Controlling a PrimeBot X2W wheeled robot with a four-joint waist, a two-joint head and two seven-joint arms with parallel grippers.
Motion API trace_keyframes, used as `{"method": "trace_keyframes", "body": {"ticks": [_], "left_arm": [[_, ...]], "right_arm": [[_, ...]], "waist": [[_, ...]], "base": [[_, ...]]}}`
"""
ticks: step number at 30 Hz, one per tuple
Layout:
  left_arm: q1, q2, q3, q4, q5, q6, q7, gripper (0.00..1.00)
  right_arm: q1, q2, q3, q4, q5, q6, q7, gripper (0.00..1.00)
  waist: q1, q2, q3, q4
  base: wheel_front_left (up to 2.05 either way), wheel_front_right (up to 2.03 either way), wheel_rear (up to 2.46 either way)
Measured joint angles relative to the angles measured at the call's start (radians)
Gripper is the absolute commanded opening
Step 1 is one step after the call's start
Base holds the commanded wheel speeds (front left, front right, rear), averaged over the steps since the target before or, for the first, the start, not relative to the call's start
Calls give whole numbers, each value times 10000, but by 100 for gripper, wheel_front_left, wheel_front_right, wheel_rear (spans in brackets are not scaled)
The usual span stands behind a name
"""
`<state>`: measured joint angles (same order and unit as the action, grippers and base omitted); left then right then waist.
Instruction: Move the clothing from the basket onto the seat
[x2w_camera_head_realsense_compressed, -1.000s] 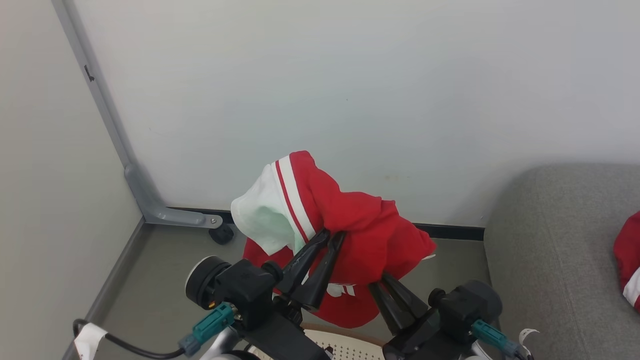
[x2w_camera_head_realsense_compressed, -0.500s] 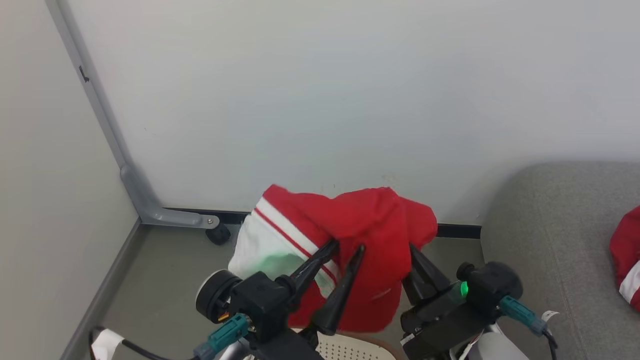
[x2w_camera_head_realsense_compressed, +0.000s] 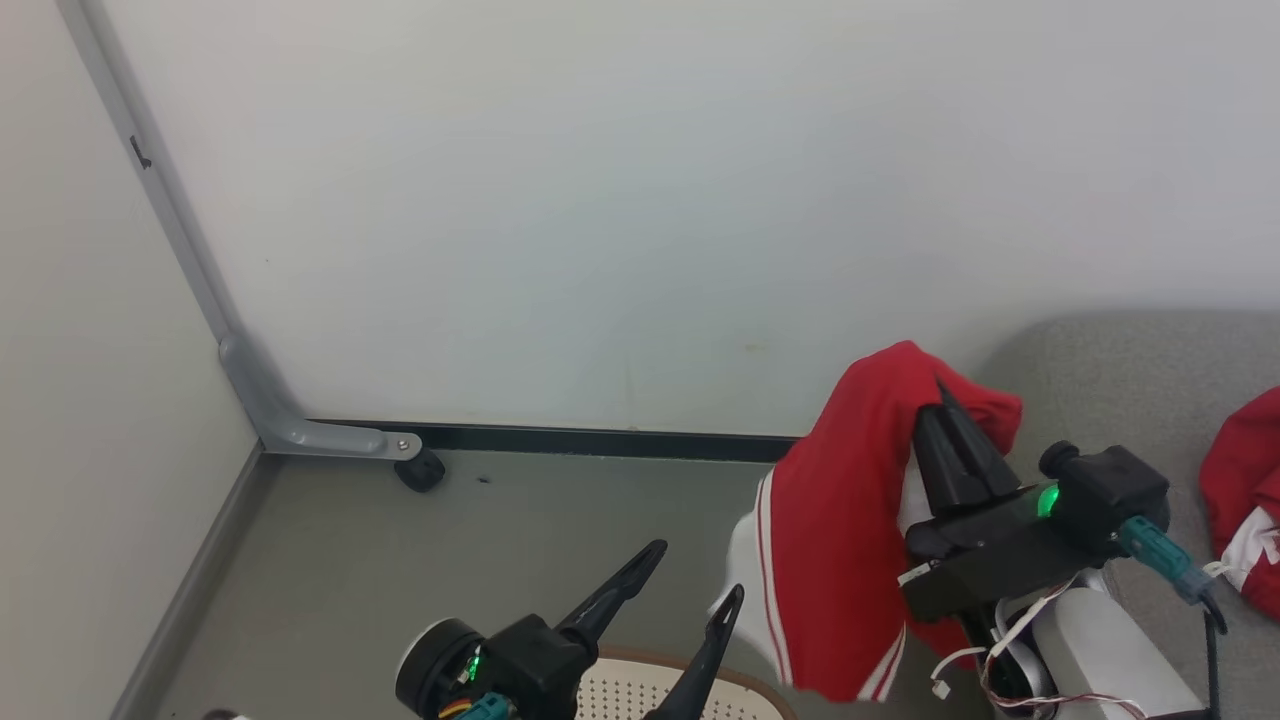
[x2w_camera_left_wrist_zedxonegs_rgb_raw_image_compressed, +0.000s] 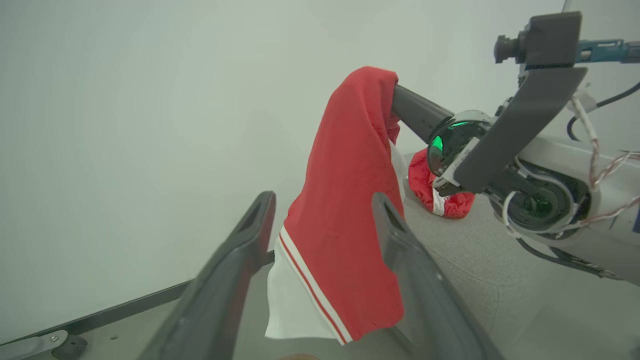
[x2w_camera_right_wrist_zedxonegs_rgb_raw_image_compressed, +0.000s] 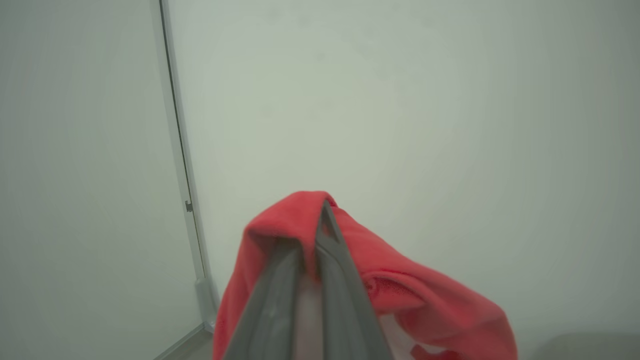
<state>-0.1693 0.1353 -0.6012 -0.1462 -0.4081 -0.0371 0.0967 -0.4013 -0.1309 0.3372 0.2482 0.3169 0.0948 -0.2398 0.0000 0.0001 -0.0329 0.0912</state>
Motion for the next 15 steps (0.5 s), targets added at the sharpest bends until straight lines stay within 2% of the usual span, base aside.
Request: {"method": "trace_keyframes", "body": {"ticks": [4, 9, 15], "left_arm": [[382, 190, 0, -13, 56, 117, 0, 100], [839, 238, -148, -209, 82, 194, -2, 100], [1007, 247, -272, -407, 278, 282, -8, 100]], "right_arm": [[-190, -265, -445, 203, 15, -159, -8, 0], [-526, -892, -1195, 407, 29, -336, -58, 0], [-1034, -1421, -1674, 412, 27, -395, -84, 0]], "waist": [[0, 0, 42, -131], [0, 0, 152, -418], [0, 0, 357, -801]], "base": [[0, 0, 0], [0, 0, 0], [0, 0, 0]]}}
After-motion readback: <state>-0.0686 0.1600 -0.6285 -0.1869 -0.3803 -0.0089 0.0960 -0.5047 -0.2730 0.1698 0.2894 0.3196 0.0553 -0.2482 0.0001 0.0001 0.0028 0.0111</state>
